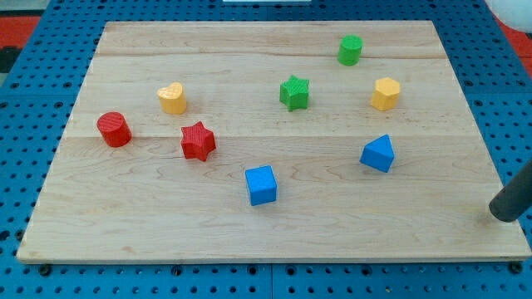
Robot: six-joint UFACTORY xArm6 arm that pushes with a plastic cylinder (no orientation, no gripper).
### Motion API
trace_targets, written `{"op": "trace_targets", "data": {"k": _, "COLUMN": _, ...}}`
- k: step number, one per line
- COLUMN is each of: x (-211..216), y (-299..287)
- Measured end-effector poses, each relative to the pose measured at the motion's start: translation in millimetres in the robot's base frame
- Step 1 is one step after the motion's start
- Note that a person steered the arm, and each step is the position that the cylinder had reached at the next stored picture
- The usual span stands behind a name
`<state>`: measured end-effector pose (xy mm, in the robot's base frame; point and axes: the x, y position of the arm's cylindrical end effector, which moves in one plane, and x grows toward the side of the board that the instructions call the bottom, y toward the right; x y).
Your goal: Point your arm from bottom right to slightly up
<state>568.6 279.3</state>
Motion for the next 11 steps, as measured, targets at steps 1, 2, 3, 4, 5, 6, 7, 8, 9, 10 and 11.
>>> {"op": "trace_targets", "data": {"k": 1, "x": 0, "y": 0}}
{"op": "trace_targets", "data": {"k": 2, "x": 0, "y": -27}}
{"op": "trace_targets", "data": {"k": 3, "x": 1, "y": -74}}
{"op": "trace_targets", "data": {"k": 4, "x": 1, "y": -76}}
{"op": "trace_targets", "data": {"k": 5, "x": -1, "y": -79}}
{"op": "trace_targets", "data": {"k": 6, "x": -17, "y": -84}}
{"op": "trace_targets", "data": {"k": 7, "x": -27, "y": -84}}
{"op": "trace_targets", "data": {"k": 8, "x": -27, "y": -84}}
{"op": "trace_targets", "data": {"k": 9, "x": -27, "y": -82}}
{"op": "trace_targets", "data": {"k": 10, "x": -27, "y": -78}}
{"op": "trace_targets", "data": {"k": 11, "x": -34, "y": -67}}
